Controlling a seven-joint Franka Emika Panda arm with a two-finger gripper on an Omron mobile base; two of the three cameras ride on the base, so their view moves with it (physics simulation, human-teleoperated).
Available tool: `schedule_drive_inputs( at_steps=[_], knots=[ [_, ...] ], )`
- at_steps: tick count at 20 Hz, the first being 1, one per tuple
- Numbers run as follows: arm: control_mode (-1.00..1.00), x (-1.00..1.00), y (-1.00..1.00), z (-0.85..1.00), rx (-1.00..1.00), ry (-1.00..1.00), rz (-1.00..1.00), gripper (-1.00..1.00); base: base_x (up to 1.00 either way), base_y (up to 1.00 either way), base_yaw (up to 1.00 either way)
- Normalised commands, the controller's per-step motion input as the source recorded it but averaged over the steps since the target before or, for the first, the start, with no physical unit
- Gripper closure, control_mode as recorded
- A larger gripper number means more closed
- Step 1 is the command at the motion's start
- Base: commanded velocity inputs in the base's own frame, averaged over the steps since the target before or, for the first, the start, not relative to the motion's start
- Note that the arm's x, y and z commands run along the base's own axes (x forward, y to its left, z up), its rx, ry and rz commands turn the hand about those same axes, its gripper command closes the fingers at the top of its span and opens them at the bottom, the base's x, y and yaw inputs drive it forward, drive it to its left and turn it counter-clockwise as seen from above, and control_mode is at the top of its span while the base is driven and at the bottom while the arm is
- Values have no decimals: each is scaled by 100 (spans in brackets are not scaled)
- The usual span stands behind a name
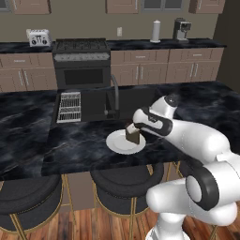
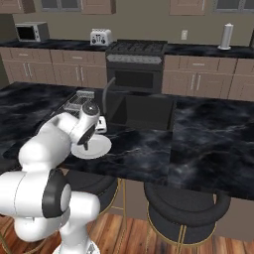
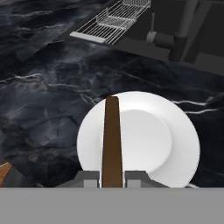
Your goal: Start the toaster. Once the lever pops up, take the bread to the plate on the dining counter.
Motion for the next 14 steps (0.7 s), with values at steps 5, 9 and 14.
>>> schedule_drive_inputs(
  at_steps=[5,9,14],
  knots=[
    [-100,14,0,-27,0,0,4,100,0,0,0],
    [-100,19,0,-15,0,0,4,100,0,0,0],
    [-100,23,0,-3,0,0,3,100,0,0,0]
  ],
)
